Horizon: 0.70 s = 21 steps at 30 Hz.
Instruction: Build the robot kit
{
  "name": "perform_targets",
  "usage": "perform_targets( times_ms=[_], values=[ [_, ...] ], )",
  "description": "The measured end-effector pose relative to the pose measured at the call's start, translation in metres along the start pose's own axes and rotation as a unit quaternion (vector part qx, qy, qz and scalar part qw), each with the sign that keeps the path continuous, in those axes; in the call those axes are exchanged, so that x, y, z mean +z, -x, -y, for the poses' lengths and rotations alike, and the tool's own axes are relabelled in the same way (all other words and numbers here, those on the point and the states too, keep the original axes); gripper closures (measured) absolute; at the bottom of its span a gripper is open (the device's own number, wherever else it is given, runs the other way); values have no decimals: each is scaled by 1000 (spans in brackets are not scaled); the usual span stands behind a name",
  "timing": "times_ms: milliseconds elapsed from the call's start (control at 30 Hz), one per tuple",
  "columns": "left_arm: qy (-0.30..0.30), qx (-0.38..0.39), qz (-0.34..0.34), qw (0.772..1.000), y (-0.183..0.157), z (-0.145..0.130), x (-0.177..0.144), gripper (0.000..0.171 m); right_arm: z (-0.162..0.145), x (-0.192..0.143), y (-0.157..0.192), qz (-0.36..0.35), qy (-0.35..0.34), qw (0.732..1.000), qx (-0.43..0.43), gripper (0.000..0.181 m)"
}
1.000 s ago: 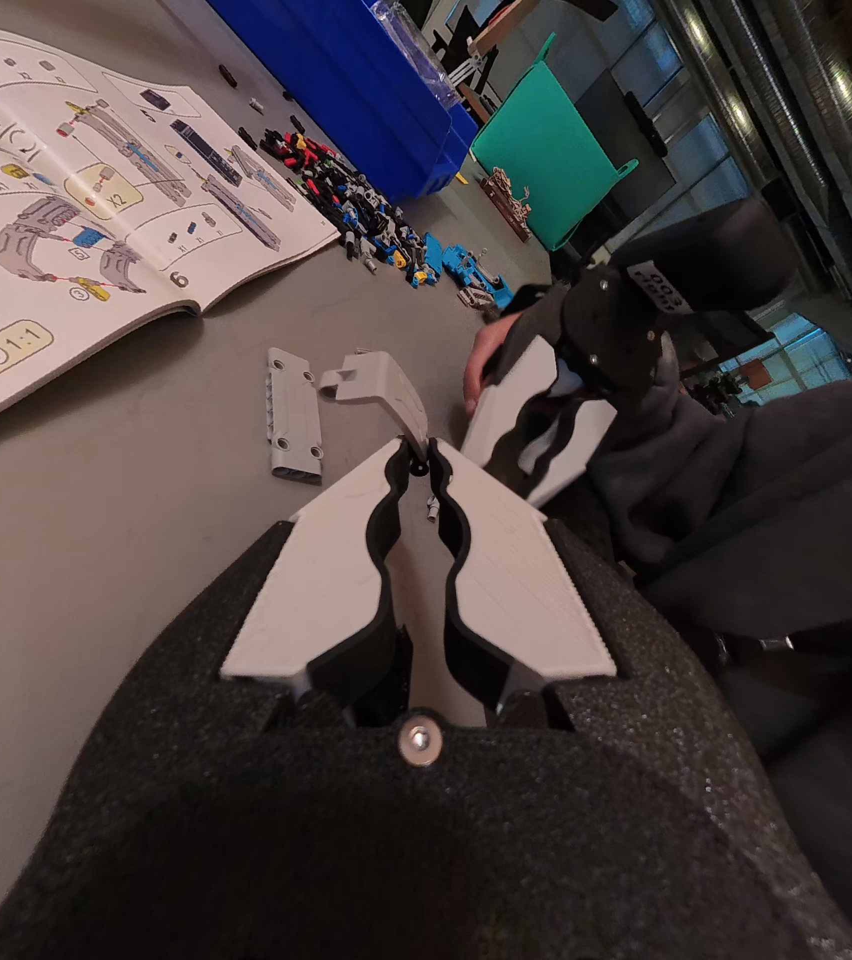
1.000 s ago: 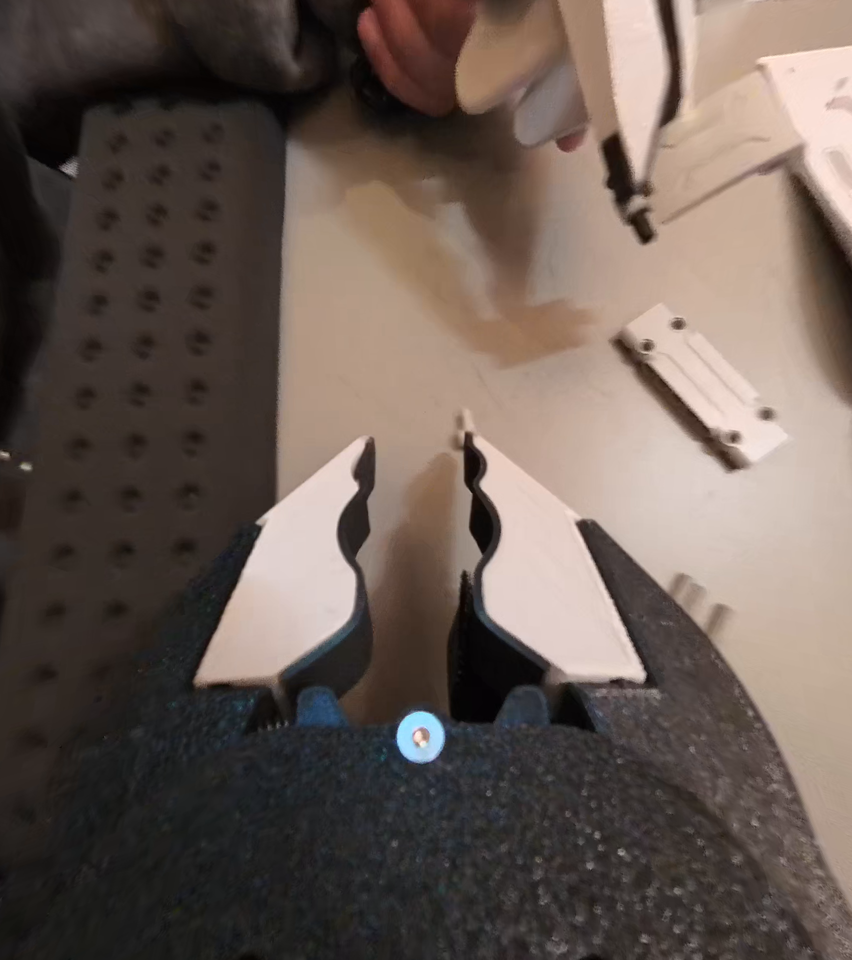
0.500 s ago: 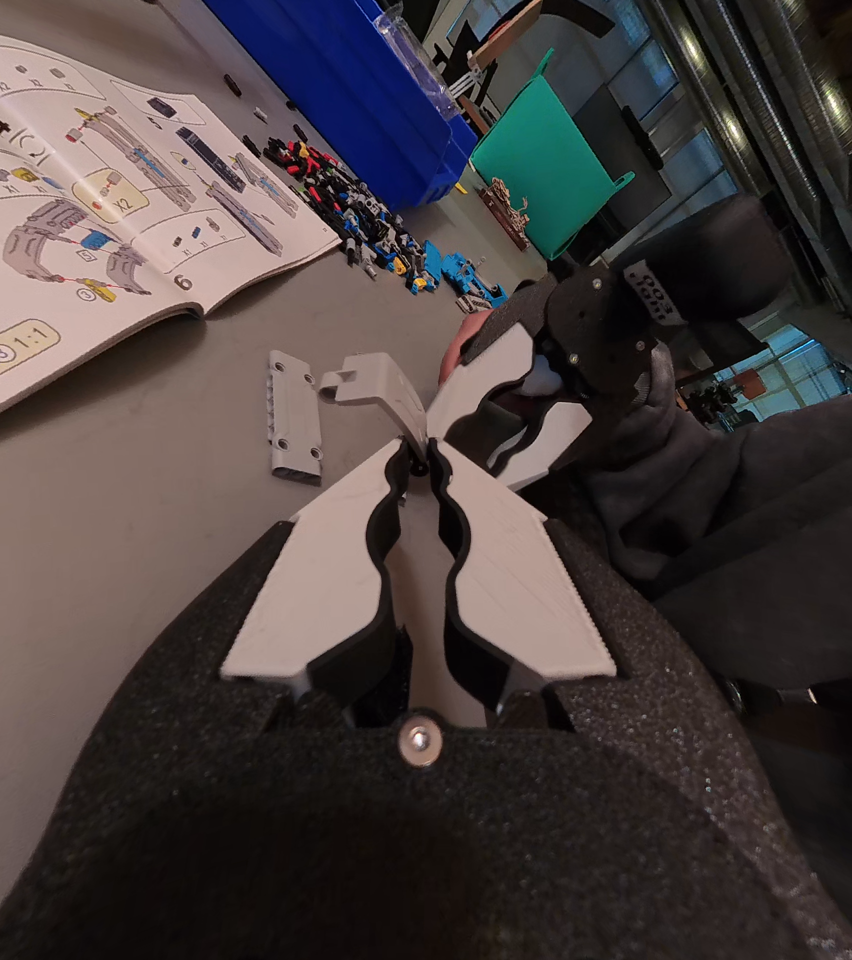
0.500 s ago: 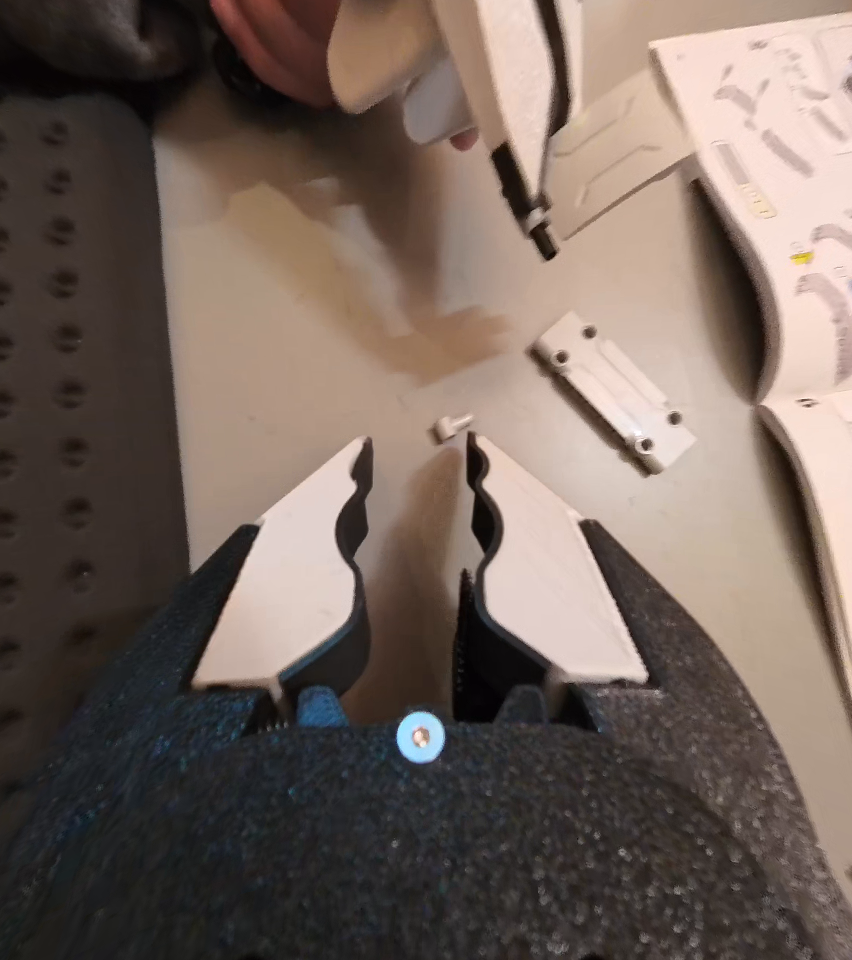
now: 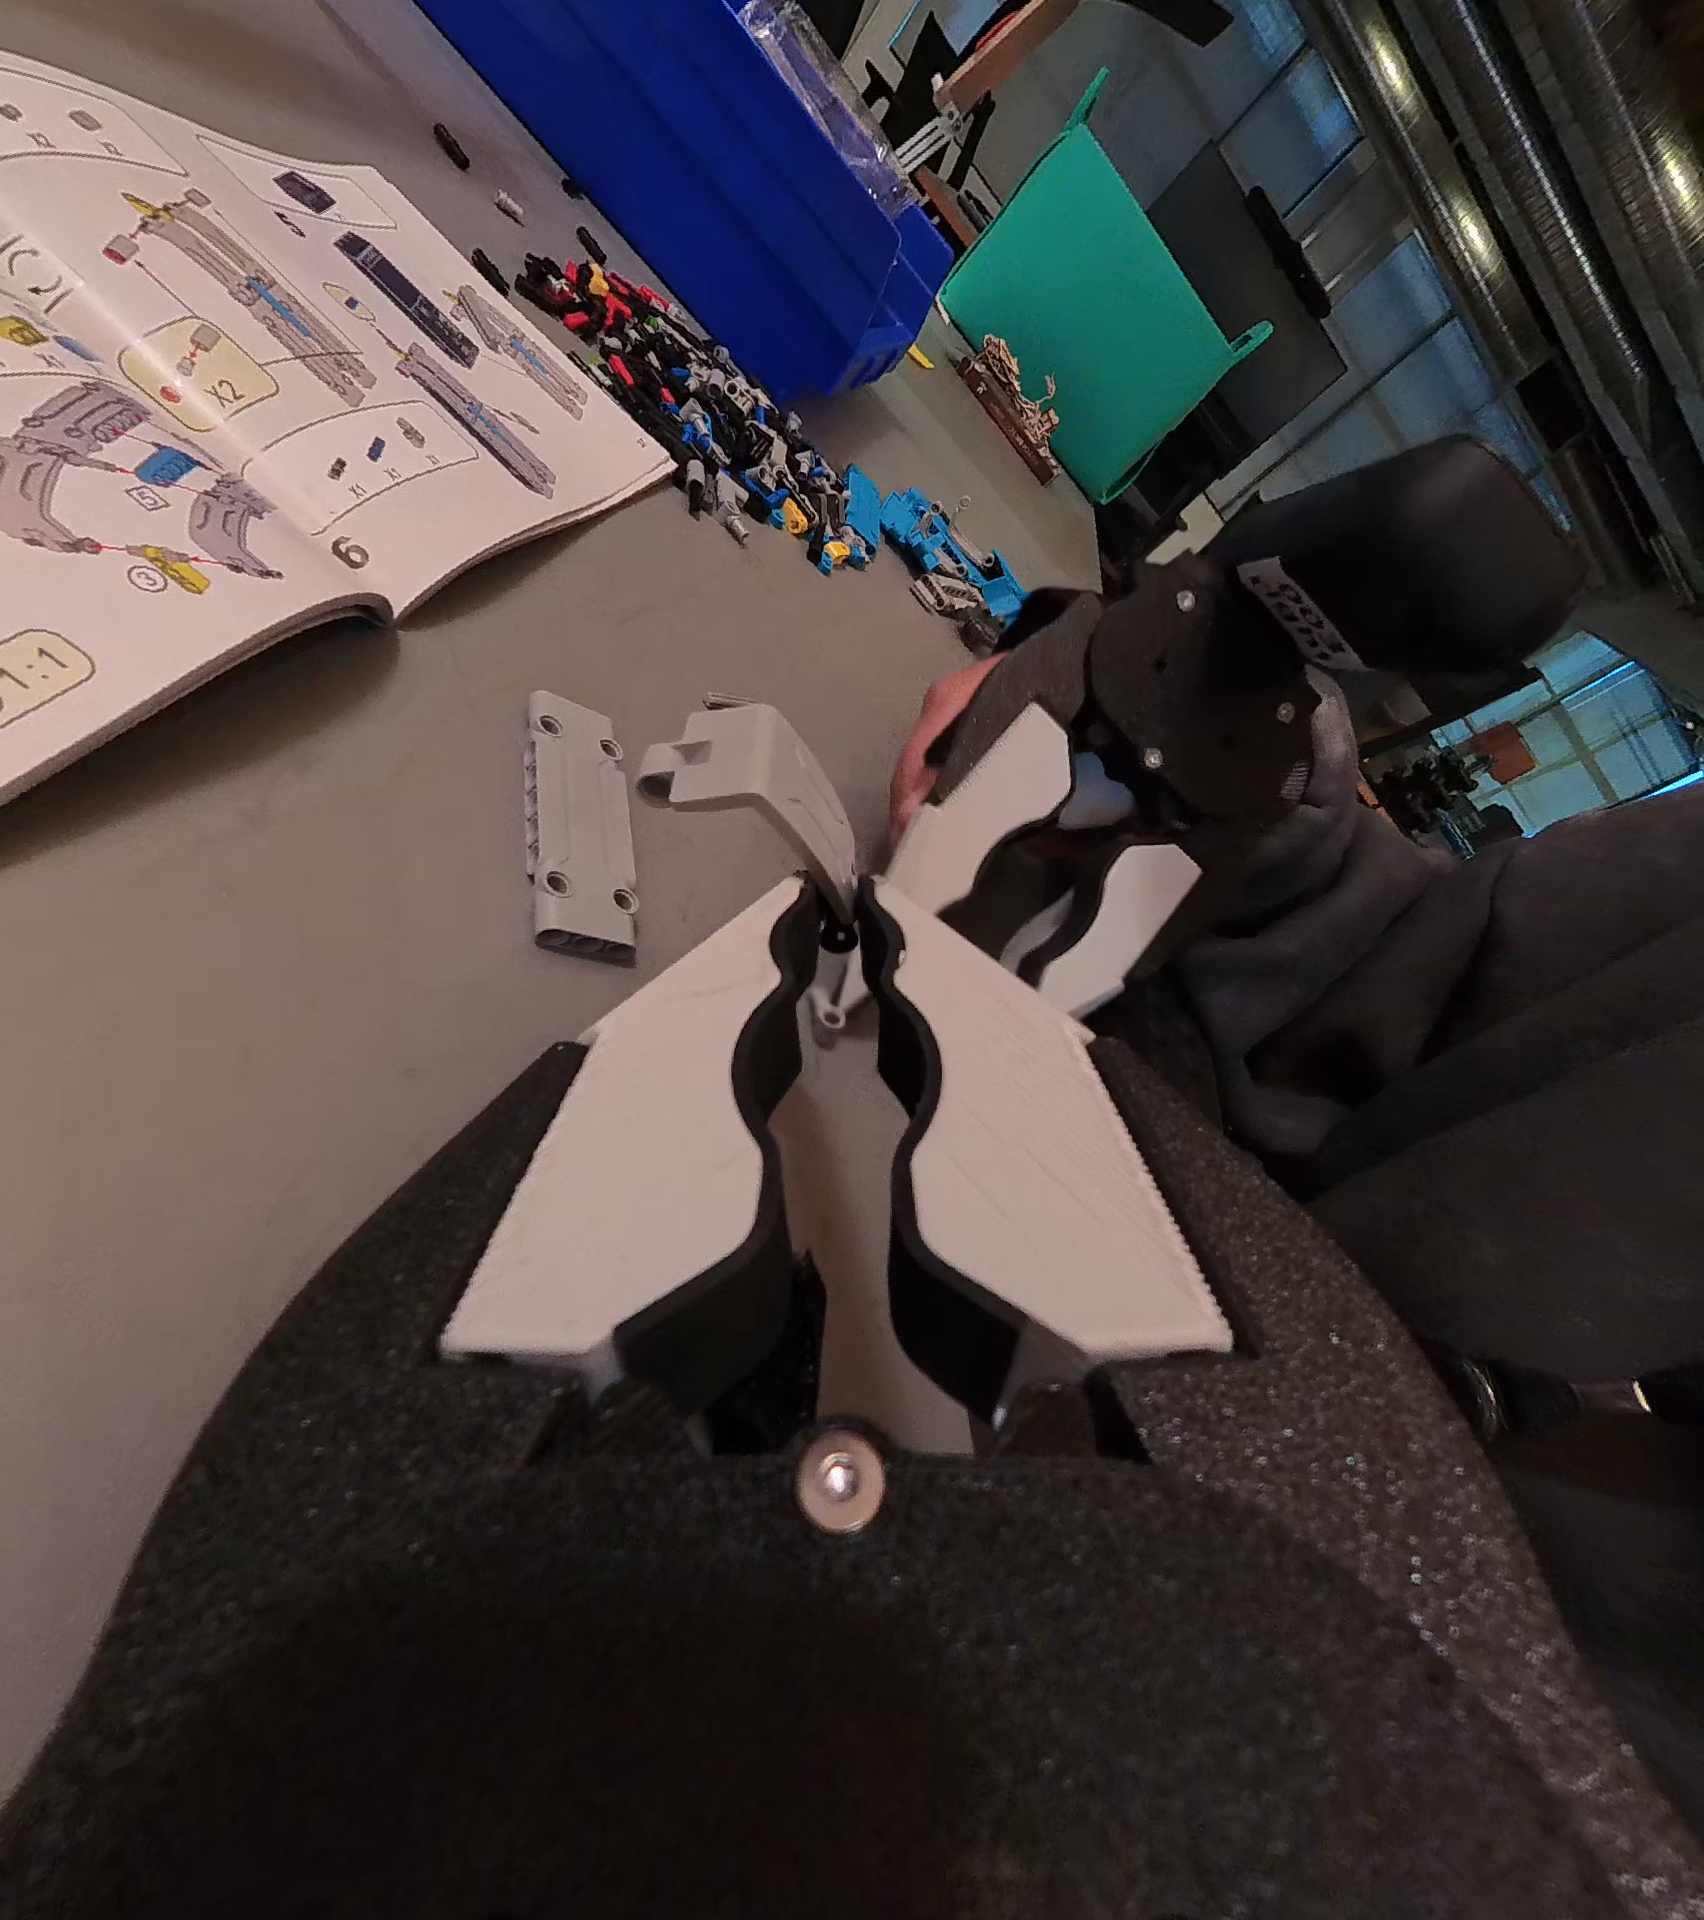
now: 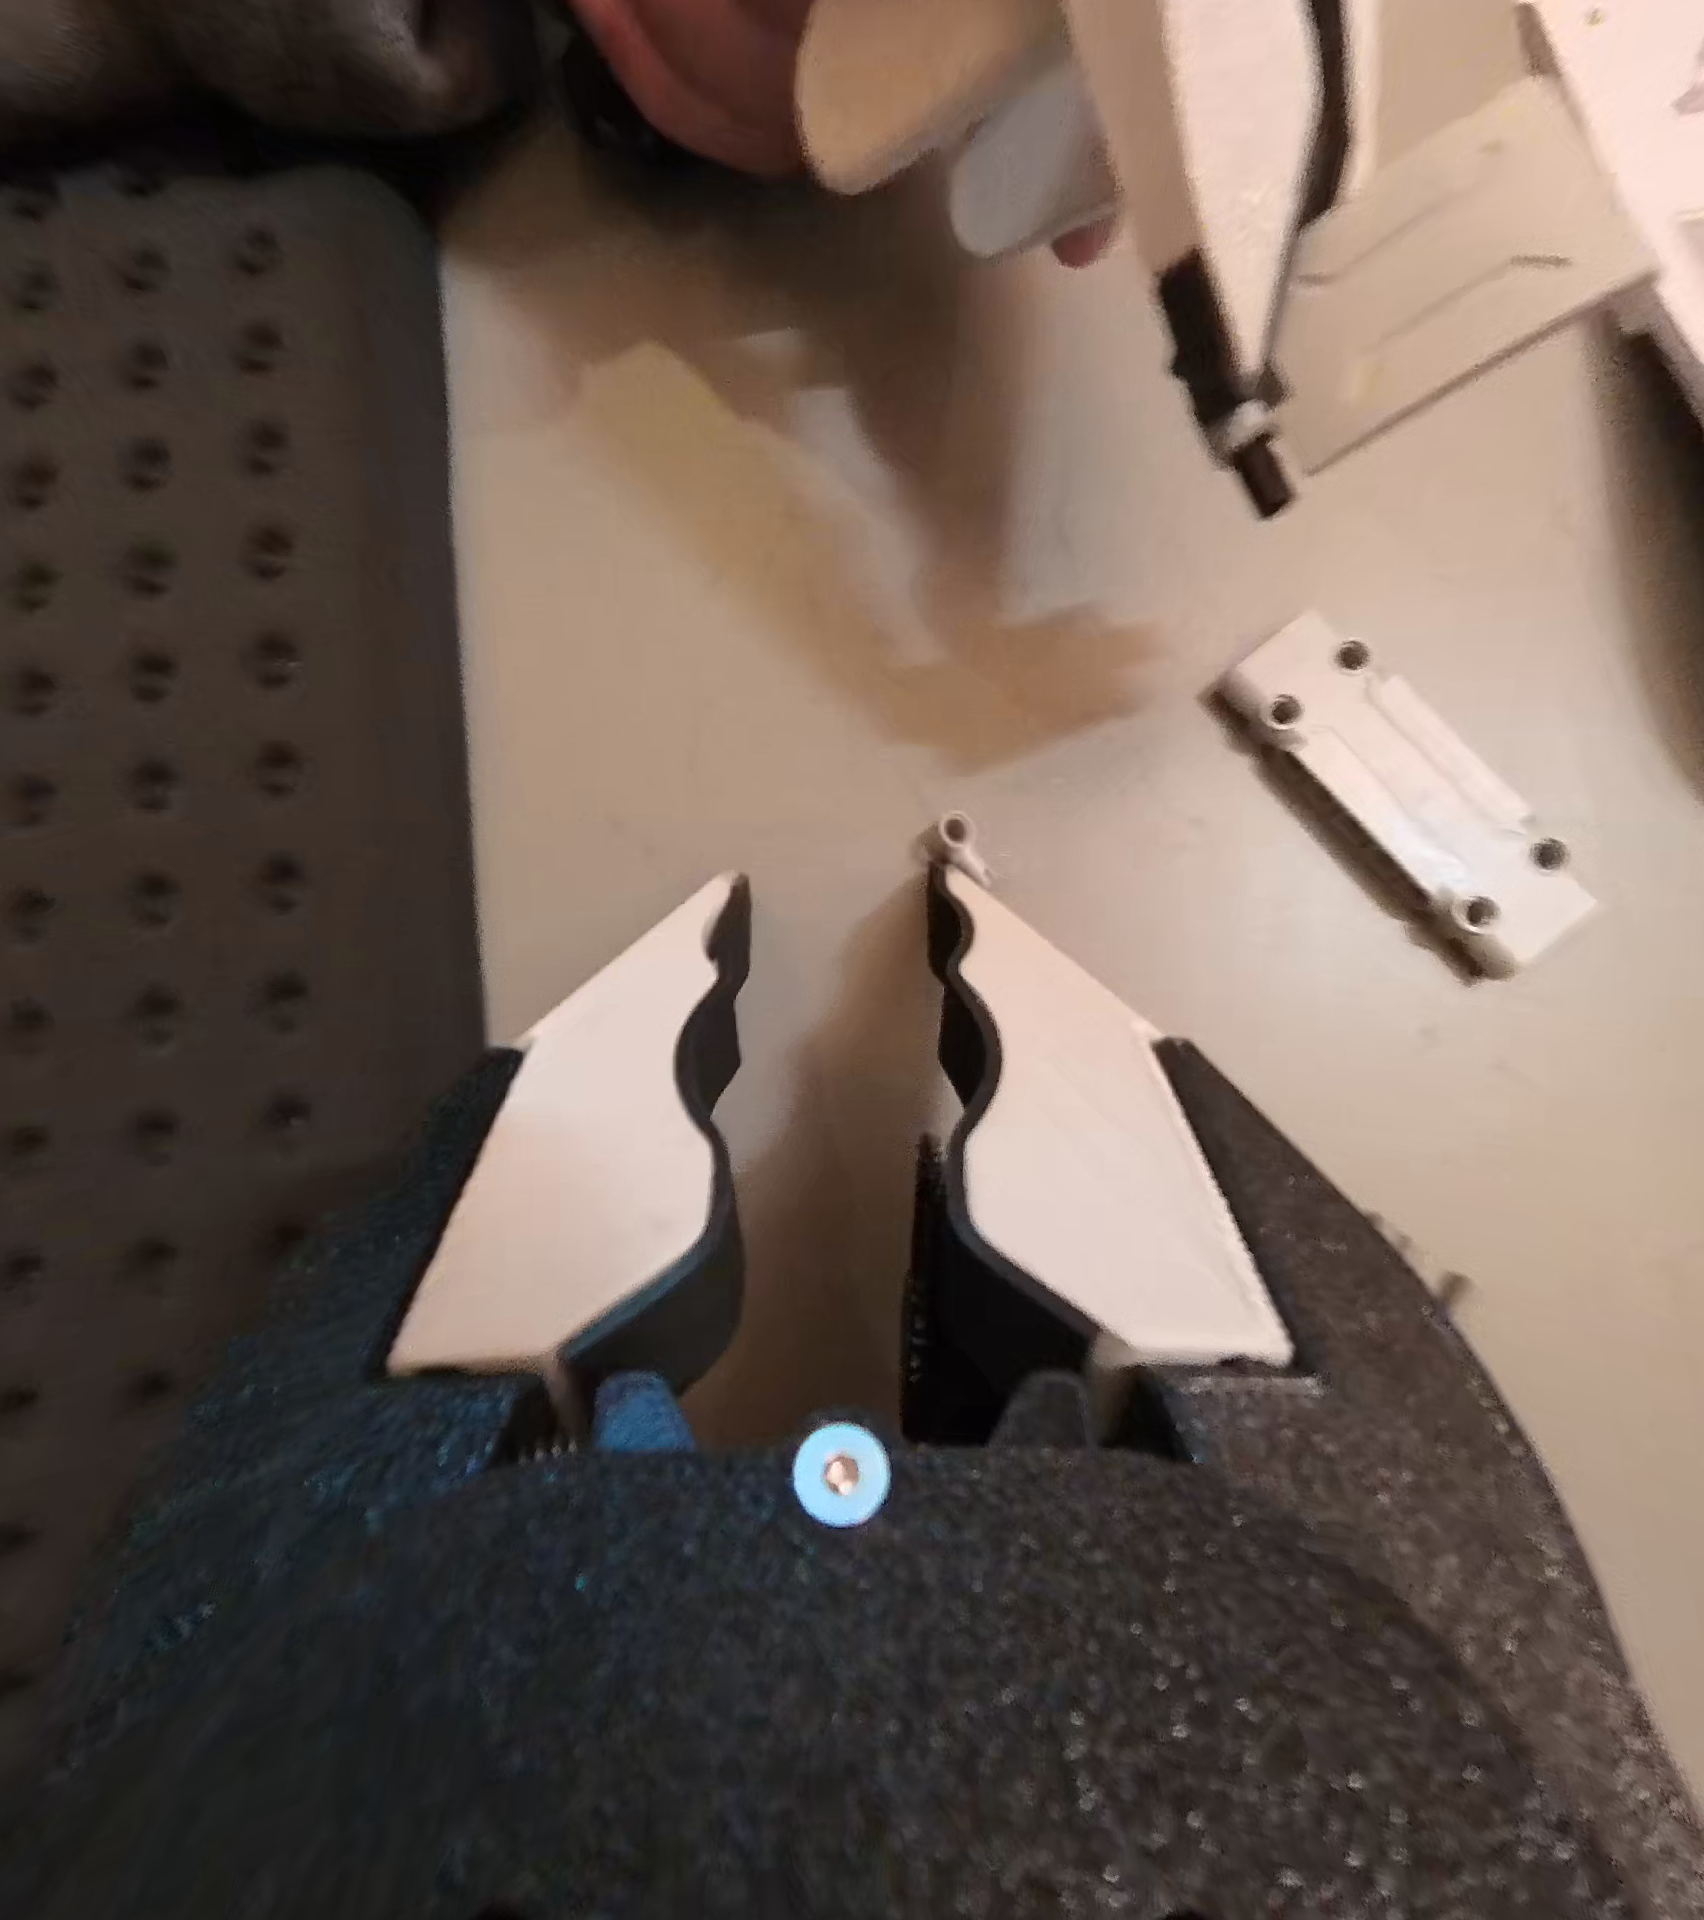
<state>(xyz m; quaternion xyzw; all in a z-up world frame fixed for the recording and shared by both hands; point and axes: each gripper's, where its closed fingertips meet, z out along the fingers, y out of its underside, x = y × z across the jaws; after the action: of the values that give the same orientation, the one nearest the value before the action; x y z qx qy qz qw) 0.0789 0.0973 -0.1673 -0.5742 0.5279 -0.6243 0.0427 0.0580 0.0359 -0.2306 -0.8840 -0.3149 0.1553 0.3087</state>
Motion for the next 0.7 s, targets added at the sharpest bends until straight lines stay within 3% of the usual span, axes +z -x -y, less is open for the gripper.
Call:
perform_targets(
  times_ms=[100,267,700],
  values=[
    [0,-1,-1,1000,0,0,0,166,8,-1,11,20,-15,1000,-17,150],
    [2,0,-1,1000,0,0,0,166,8,-5,-8,-16,-22,999,-47,154],
    [2,0,-1,1000,0,-1,0,166,8,6,-15,-29,-23,999,8,173]
  ],
)
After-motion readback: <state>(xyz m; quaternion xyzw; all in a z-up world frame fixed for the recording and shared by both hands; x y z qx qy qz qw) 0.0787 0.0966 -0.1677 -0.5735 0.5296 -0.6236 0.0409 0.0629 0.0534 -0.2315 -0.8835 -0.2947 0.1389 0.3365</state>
